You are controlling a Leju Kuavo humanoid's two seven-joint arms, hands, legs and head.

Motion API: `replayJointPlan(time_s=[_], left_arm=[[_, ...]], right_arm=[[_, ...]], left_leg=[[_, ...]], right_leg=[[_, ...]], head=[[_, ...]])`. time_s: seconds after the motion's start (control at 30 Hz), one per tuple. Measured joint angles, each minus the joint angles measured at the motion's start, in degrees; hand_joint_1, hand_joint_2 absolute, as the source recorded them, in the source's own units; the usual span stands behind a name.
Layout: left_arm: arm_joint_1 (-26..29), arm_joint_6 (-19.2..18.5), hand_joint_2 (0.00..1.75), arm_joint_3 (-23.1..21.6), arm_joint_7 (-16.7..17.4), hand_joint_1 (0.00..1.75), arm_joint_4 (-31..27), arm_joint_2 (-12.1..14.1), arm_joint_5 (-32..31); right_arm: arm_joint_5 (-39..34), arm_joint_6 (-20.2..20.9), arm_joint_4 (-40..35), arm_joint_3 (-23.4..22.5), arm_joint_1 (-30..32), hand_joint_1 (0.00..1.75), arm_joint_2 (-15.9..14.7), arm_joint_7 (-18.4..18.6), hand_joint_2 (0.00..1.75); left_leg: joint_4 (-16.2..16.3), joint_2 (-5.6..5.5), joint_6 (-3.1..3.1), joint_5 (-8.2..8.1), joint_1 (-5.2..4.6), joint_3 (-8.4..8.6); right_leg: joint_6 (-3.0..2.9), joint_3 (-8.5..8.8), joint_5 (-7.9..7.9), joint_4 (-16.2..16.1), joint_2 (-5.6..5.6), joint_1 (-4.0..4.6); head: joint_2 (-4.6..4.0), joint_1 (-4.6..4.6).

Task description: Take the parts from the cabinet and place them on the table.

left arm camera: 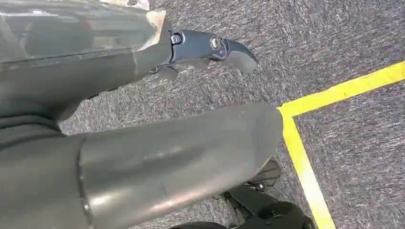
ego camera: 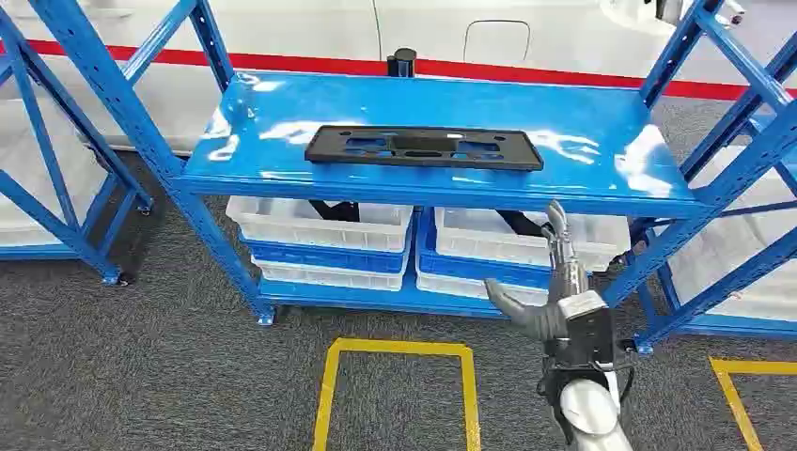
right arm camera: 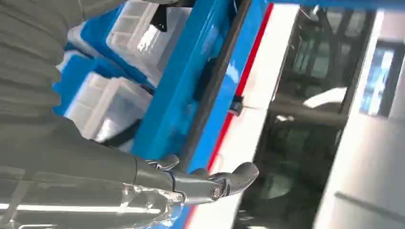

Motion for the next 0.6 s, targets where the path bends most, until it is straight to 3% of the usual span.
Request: replayJointPlan(time_s=[0.6], left_arm=[[-0.04,0.11,0.00,0.07,0.00,0.00,0.07,-0.02,0.66]], right_arm=[[33.20,-4.19,-0.13,14.69,-9.37,0.00,-1.55,6.38,1.75]], left_leg=[[0.00,-0.04,0.01,0.01,0.00,-0.07]], right_leg=[[0.00,-0.01,0.00,0.02,-0.04,0.00]], head=[[0.00,0.00]])
